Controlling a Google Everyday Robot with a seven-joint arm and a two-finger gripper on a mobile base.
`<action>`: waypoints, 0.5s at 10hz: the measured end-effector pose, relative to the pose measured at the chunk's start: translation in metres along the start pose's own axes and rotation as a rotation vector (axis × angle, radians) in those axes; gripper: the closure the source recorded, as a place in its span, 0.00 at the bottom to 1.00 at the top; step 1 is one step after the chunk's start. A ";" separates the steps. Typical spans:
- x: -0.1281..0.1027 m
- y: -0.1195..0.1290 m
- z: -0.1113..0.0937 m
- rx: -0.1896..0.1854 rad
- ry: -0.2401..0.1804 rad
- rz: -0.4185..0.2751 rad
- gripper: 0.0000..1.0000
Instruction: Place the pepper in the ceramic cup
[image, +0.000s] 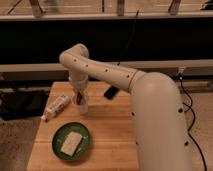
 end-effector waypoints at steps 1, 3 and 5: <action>0.001 -0.002 0.002 0.000 0.002 -0.004 0.35; 0.005 0.000 0.004 0.000 0.005 -0.003 0.21; 0.009 0.001 0.004 0.004 0.009 -0.001 0.20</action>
